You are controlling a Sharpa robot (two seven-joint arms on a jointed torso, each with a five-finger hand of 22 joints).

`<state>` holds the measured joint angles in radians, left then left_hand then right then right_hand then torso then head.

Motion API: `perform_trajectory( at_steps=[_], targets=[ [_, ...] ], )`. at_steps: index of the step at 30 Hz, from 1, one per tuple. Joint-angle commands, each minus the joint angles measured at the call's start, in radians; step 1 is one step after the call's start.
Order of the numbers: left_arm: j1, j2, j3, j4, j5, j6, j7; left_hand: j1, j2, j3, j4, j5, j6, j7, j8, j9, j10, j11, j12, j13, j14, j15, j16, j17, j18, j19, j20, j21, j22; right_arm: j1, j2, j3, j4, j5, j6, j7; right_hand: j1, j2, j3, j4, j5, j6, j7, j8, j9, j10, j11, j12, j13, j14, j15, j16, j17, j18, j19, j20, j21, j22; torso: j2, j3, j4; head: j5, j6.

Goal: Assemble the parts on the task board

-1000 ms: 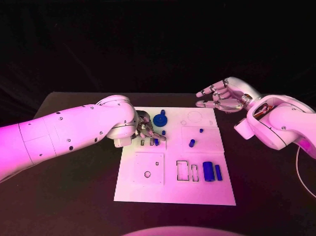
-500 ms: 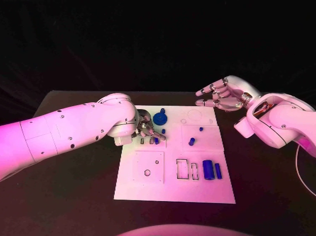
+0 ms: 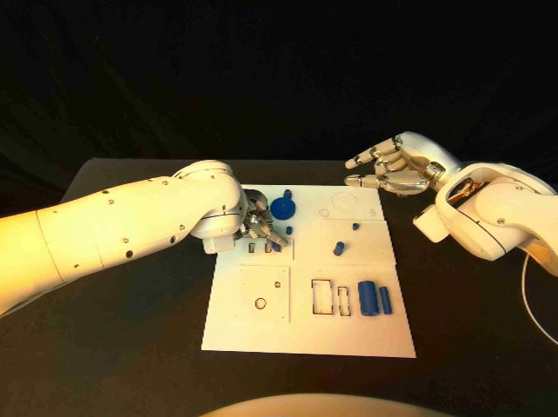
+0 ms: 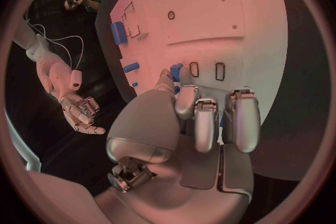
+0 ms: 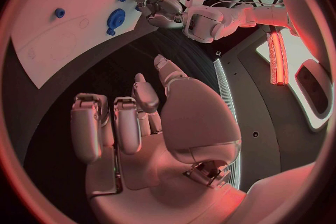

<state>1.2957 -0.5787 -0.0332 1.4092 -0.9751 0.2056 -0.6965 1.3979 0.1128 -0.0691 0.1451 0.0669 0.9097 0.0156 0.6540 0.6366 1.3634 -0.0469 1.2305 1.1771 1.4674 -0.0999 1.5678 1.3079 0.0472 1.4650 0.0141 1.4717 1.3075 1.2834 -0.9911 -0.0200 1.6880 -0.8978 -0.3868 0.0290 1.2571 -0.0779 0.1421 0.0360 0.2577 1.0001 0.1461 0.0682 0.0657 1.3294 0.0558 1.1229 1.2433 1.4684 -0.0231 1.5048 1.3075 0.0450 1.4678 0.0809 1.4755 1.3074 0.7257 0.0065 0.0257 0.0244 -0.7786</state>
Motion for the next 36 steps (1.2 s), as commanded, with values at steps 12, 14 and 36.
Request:
perform_trajectory(
  at_steps=[12, 14, 36],
  targets=[
    [-0.003, -0.015, -0.003, 0.011, 0.023, 0.002, -0.084, -0.086, -0.196, 0.593, -0.005, 0.032, 0.01, 0.02, -0.042, 0.057, 0.0, 0.008, -0.029, -0.008, 0.103, 0.01, 0.003, 0.263, -0.009, 0.024, 0.006, 0.001, 0.104, 0.0, 0.003, 0.0, 0.001, -0.005, 0.02, 0.001, 0.001, 0.005, -0.006, 0.0, 0.004, -0.001, -0.003, 0.005, 0.002, -0.007, 0.0, -0.001, -0.001, 0.074, 0.004, -0.003, 0.136, 0.001, 0.001, 0.005, -0.005, 0.046, 0.0, 0.0004, 0.0003, -0.001, -0.004],
    [-0.003, -0.02, -0.003, 0.017, 0.032, -0.01, -0.075, -0.105, -0.216, 0.638, -0.019, 0.064, 0.01, 0.017, -0.039, 0.067, 0.002, 0.012, -0.03, -0.008, 0.103, 0.008, 0.003, 0.263, -0.01, 0.025, 0.007, 0.002, 0.105, -0.001, 0.003, 0.0, 0.001, -0.005, 0.021, 0.001, 0.002, 0.005, -0.007, 0.0, 0.006, -0.001, -0.003, 0.005, 0.002, -0.006, 0.0, 0.0, 0.0, 0.074, 0.004, -0.003, 0.136, 0.001, 0.001, 0.005, -0.004, 0.047, -0.001, 0.0005, 0.0004, 0.0, -0.004],
    [-0.007, -0.063, -0.006, 0.047, -0.03, -0.13, -0.024, -0.178, -0.283, 0.774, -0.098, 0.156, 0.028, 0.015, -0.035, 0.105, 0.023, 0.007, -0.02, 0.005, 0.103, 0.008, 0.003, 0.263, -0.016, 0.04, 0.005, 0.019, 0.137, -0.001, 0.005, -0.001, 0.0, -0.003, 0.019, 0.007, 0.0, 0.006, -0.008, 0.001, 0.006, 0.0, -0.003, 0.005, 0.002, -0.006, 0.0, 0.0, 0.0, 0.074, 0.004, -0.003, 0.136, 0.0, 0.002, 0.005, -0.004, 0.048, -0.001, -0.0002, 0.0014, 0.01, -0.006]
  ],
)
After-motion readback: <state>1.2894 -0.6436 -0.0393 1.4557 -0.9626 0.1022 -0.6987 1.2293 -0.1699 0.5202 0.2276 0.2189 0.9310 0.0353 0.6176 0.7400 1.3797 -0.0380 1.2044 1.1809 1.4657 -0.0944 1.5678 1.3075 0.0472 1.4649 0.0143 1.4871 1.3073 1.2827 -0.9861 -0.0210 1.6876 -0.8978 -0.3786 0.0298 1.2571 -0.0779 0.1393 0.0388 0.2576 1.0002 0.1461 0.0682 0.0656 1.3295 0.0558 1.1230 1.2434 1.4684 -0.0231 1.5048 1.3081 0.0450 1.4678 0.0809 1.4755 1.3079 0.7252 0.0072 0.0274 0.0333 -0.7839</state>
